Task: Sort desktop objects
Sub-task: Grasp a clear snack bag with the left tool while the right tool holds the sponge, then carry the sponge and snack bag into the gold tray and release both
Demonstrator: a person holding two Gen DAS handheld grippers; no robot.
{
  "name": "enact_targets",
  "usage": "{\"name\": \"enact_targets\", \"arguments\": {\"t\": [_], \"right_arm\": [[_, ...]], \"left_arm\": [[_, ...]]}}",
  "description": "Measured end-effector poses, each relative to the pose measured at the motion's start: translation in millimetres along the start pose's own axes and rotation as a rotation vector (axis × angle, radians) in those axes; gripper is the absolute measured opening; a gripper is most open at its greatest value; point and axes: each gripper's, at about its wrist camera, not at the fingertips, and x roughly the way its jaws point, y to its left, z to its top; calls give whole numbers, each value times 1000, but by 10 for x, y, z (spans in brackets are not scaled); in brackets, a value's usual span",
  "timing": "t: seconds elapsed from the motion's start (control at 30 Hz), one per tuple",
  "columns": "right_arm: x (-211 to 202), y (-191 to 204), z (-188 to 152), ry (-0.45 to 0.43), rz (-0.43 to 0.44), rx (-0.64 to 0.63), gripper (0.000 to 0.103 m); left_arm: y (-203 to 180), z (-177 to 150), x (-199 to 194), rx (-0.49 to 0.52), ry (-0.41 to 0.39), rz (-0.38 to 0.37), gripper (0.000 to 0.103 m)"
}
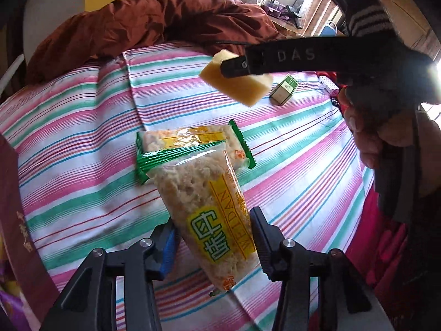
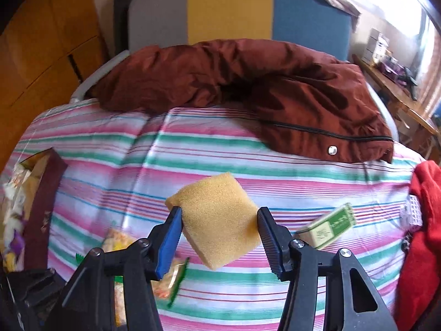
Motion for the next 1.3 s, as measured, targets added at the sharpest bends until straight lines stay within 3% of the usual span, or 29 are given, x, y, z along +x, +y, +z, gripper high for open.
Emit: {"name": "enact_targets", "arguments": {"t": [0.43,0.93,1.3], "right_arm": [[-23,156,-55,-6,68,-25,56],[-98,640,-148,12,64,-121,55],[-290,1073,-161,-13,82,-171,56]], "left_arm": [[271,-164,-808,-16,-149,7,49],[1173,-546,-1548,-167,-297,184,49],[1591,-800,-1830,-242,-347,324,49]]}}
